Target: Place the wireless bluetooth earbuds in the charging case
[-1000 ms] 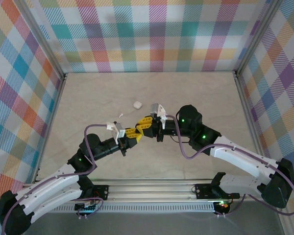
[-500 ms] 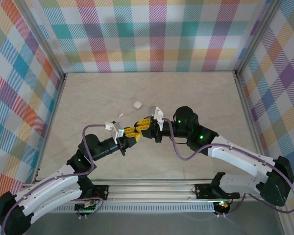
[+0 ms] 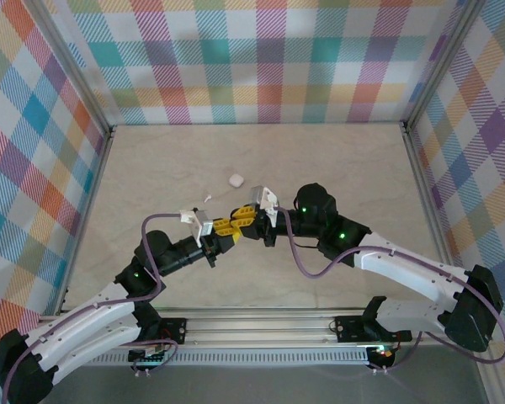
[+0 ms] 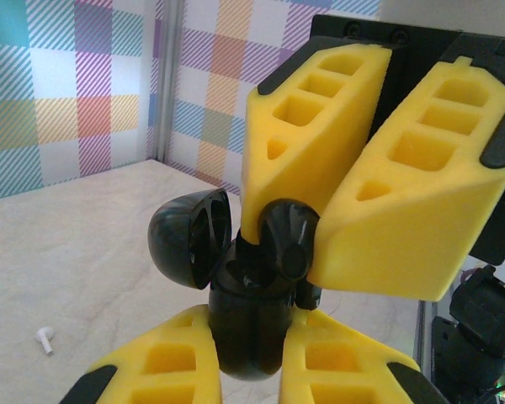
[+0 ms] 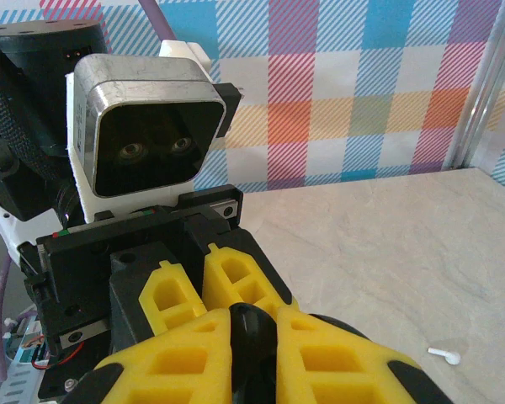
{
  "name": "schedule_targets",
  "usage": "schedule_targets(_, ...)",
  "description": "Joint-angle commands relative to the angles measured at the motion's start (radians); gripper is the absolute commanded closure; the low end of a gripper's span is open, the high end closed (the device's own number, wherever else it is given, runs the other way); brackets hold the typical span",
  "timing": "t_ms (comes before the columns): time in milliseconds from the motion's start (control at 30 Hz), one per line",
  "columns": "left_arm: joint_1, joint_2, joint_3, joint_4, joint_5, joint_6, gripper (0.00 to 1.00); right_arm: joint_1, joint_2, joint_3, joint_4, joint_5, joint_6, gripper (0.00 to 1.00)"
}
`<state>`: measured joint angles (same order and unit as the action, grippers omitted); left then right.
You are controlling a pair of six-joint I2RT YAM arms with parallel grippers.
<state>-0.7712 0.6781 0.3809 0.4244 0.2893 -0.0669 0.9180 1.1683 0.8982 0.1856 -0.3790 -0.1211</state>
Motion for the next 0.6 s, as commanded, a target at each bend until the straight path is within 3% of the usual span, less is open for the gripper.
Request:
schedule_targets(0,-0.016,-0.023,0.023,0.044,0.022,-0.013,1.00,0.004,-0.015,0.019,0.022,0.015,-0.026,0.84)
schedule_targets(567,-0.016,-0.037,0.018,0.028,0.031,-0.018,1.00,0.002,-0.030,0.075,0.010,-0.004,0.042,0.84)
